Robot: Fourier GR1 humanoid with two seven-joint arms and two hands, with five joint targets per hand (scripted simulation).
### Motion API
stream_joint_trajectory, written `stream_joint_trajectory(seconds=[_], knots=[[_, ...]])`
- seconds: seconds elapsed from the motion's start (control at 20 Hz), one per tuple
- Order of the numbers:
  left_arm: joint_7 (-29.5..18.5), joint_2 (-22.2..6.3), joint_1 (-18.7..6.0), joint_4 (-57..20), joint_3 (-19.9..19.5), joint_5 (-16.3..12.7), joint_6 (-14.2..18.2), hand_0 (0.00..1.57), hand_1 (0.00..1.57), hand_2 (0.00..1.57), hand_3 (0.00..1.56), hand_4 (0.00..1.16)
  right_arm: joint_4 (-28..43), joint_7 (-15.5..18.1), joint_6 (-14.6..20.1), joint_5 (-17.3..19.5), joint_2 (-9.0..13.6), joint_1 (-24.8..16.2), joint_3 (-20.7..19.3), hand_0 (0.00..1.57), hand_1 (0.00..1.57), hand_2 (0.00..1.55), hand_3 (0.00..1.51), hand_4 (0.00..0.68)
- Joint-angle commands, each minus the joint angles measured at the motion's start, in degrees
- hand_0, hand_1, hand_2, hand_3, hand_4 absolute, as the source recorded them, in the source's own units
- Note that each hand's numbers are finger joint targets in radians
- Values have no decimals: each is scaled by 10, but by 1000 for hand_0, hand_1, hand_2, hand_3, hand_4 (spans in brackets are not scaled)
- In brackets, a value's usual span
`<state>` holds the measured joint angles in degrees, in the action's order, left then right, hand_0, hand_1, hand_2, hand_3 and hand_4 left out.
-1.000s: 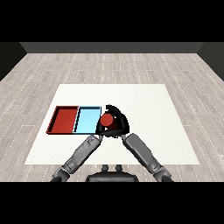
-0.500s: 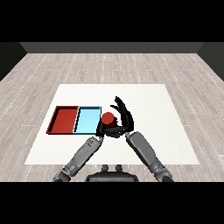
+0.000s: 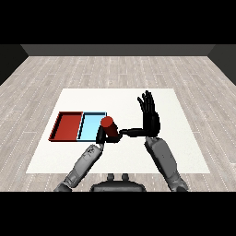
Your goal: Pick the red can and put it in the red box
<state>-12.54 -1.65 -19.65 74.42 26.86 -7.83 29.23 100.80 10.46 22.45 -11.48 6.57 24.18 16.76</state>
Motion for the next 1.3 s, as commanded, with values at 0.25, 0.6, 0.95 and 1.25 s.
stream_joint_trajectory(seconds=[0.25, 0.6, 0.95, 1.25], knots=[[45, -84, 15, 92, -58, 21, -24, 1571, 1571, 1571, 1460, 1121, 16, 21, -76, -76, 60, -104, -119, 0, 0, 0, 0, 0], [98, -150, -3, 104, -117, 34, -43, 1571, 1571, 1552, 1420, 1119, -42, 101, -106, -38, 68, -211, -123, 0, 0, 0, 0, 0], [145, -215, -56, 24, -159, 101, -38, 1571, 1571, 1533, 1402, 1124, -112, 159, -164, -59, 70, -256, -148, 0, 0, 0, 0, 0], [126, -234, -95, -152, -205, 108, -63, 1544, 1544, 1523, 1445, 1079, -172, 143, -171, -71, 72, -197, -173, 0, 0, 0, 0, 0]])
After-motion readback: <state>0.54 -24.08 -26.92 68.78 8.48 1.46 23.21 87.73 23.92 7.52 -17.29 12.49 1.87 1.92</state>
